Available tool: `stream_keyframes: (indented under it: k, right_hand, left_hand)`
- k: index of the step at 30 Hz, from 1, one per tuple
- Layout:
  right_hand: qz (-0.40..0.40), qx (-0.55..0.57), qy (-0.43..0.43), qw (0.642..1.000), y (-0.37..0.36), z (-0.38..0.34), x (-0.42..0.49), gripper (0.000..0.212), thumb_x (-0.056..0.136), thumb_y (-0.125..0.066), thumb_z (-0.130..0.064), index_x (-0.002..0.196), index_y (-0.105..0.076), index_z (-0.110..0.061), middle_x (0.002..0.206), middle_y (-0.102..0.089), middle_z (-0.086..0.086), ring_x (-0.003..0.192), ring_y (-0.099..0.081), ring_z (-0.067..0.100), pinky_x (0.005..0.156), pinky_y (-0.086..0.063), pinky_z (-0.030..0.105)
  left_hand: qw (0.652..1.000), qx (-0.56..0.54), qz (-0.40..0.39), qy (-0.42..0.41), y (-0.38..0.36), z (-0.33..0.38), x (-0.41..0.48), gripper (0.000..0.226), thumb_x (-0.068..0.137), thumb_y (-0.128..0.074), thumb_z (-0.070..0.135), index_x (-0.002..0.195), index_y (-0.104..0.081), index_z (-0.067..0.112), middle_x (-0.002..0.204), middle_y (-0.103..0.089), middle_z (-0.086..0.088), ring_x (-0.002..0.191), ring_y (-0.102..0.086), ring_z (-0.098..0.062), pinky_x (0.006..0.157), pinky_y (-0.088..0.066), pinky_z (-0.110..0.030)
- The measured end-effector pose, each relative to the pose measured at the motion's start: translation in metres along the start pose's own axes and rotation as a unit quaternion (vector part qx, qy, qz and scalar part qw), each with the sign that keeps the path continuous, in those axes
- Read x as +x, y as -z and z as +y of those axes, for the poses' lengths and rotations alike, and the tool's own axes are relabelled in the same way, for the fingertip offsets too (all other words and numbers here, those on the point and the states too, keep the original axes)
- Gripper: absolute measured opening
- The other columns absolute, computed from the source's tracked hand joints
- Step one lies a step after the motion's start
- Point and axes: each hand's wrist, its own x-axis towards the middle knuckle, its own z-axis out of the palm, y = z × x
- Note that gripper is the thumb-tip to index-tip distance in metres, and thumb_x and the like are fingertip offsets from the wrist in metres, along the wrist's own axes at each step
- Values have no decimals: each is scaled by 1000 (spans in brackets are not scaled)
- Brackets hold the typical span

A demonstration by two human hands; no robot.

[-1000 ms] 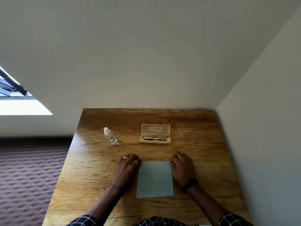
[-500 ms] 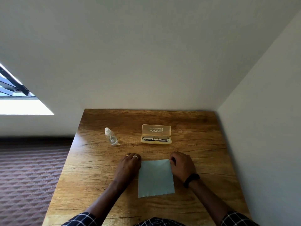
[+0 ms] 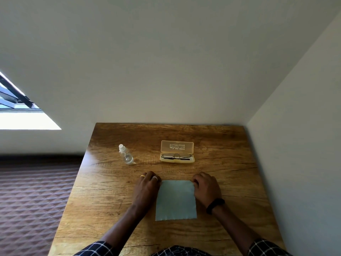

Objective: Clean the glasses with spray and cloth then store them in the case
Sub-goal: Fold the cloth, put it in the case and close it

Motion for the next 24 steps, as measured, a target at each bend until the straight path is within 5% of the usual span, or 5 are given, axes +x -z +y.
stream_keyframes:
  k: [12, 19, 24]
  right_hand:
    - [-20, 27, -9, 999, 7, -4, 8, 22, 82, -60, -11, 75, -52, -31, 80, -52, -16, 72, -52, 7, 75, -51, 34]
    - [-18, 39, -10, 999, 6, -4, 7, 18, 82, -62, -12, 77, -56, -29, 79, -53, -15, 73, -53, 6, 75, -51, 32]
    - [-14, 48, -17, 999, 8, -5, 8, 19, 82, -64, -12, 77, -56, -29, 79, -53, -15, 72, -53, 5, 74, -51, 30]
  left_hand:
    - [1000, -16, -8, -1, 10, 2, 14, 1, 94, -64, 19, 93, -64, 18, 87, -69, 1, 78, -64, -16, 60, -54, -28]
    - [999, -41, 6, -23, 9, -2, 17, 34, 96, -63, 12, 129, -66, 11, 113, -72, -4, 94, -71, -18, 74, -61, -31]
    - [998, -53, -17, -39, 15, -5, 24, 14, 92, -67, 12, 103, -75, 15, 99, -70, -1, 81, -70, -13, 63, -60, -27]
